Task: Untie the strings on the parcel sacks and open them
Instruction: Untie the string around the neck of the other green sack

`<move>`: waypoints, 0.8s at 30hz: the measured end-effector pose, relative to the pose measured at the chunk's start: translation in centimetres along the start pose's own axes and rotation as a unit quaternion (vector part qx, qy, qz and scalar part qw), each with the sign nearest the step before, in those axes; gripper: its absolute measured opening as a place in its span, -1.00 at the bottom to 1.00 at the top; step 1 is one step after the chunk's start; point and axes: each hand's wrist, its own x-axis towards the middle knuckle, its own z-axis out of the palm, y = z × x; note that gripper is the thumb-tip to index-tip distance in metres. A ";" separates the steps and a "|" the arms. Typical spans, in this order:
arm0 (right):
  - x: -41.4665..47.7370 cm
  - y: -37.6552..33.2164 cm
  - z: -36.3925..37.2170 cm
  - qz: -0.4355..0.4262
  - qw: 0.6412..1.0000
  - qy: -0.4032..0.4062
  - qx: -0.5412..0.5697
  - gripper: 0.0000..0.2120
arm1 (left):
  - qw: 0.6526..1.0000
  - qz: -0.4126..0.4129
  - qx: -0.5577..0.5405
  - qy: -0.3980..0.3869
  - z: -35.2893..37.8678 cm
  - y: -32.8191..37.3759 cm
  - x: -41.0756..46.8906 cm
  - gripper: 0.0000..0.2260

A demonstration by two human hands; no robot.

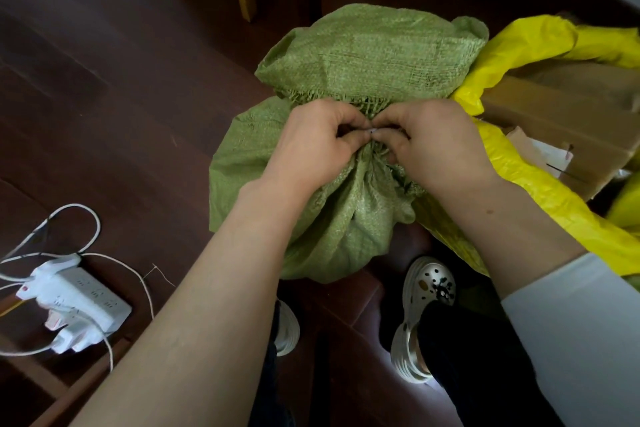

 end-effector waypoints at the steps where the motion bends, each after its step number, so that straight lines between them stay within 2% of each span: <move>1: 0.0 0.0 0.0 -0.001 1.000 -0.004 -0.006 -0.79 | 1.000 -0.001 0.004 0.001 0.0 0.0 0.0 -0.87; 6: -0.2 -0.1 -0.1 -0.028 0.999 -0.016 0.027 -0.77 | 0.999 -0.032 -0.013 0.014 -0.2 0.3 -0.2 -0.85; 12: -0.2 0.1 0.2 -0.005 0.999 0.041 0.022 -0.83 | 0.999 -0.020 -0.026 0.017 0.2 0.4 -0.3 -0.86; 14: 0.0 0.0 0.6 0.052 0.986 0.049 0.147 -0.89 | 0.996 -0.032 -0.072 0.045 0.3 0.4 -0.3 -0.89; 16: 0.3 -0.1 0.6 0.137 0.942 0.044 0.302 -0.87 | 0.991 -0.048 -0.105 0.066 0.4 0.4 -0.3 -0.91; 18: 0.3 -0.1 0.6 0.174 0.909 0.023 0.377 -0.90 | 0.992 -0.050 -0.102 0.058 0.2 0.4 -0.2 -0.92; 20: 0.2 -0.1 0.4 0.164 0.919 -0.004 0.359 -0.95 | 0.996 -0.035 -0.072 0.033 -0.1 0.3 0.0 -0.91; 24: 0.0 0.1 0.1 0.062 0.979 -0.003 0.195 -0.90 | 0.999 0.008 0.018 0.031 -0.2 0.2 0.1 -0.85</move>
